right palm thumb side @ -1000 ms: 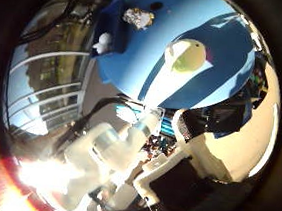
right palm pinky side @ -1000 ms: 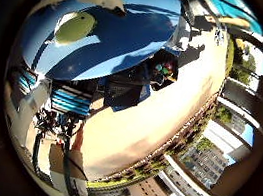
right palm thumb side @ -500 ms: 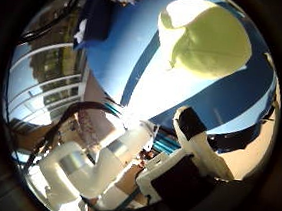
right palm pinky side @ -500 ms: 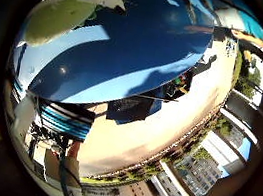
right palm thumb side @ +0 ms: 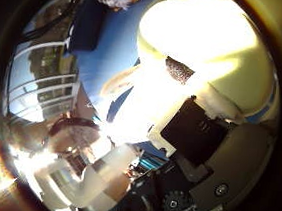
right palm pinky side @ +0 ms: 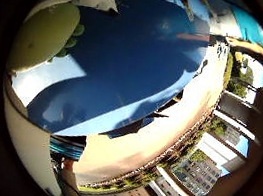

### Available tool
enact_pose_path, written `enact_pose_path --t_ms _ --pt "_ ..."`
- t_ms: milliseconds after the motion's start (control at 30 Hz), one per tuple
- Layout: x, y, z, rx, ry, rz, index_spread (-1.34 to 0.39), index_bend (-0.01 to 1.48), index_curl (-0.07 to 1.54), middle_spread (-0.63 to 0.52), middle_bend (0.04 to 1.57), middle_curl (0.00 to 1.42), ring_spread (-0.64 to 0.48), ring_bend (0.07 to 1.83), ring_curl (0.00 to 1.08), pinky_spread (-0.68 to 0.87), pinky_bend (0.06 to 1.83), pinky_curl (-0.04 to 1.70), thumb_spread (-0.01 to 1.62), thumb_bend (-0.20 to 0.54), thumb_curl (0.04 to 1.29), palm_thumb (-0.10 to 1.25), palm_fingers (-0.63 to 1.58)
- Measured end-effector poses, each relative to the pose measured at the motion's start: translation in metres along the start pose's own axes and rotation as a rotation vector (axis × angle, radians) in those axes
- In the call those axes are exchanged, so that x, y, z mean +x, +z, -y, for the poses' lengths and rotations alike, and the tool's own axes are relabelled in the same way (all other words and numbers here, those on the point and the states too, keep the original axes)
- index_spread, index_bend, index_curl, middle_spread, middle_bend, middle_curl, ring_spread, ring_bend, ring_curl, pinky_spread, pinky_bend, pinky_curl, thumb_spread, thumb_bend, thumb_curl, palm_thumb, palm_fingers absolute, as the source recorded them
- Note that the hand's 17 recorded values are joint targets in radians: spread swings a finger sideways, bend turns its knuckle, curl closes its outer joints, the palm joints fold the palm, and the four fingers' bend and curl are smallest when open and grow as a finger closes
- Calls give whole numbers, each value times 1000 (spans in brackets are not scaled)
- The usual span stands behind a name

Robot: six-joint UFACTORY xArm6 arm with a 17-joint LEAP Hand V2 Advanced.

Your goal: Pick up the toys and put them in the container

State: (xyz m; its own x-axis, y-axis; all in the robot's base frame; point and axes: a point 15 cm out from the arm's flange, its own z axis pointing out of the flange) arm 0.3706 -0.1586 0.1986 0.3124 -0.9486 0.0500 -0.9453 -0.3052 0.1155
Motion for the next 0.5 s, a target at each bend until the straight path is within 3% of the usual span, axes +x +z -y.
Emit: enact_pose_path --t_ms 67,200,500 --pt "-4 -9 8 42 13 8 -569 488 93 -262 939 847 -33 1312 715 318 1286 409 971 -8 527 938 1035" --pt "-13 -30 19 79 3 14 -678 635 98 -292 997 948 -71 1331 759 258 1472 513 968 -3 577 998 1041" --pt "-44 -142 30 84 -12 80 -833 923 124 -325 1077 1113 -113 1403 825 168 1595 635 1011 -11 669 1030 946"
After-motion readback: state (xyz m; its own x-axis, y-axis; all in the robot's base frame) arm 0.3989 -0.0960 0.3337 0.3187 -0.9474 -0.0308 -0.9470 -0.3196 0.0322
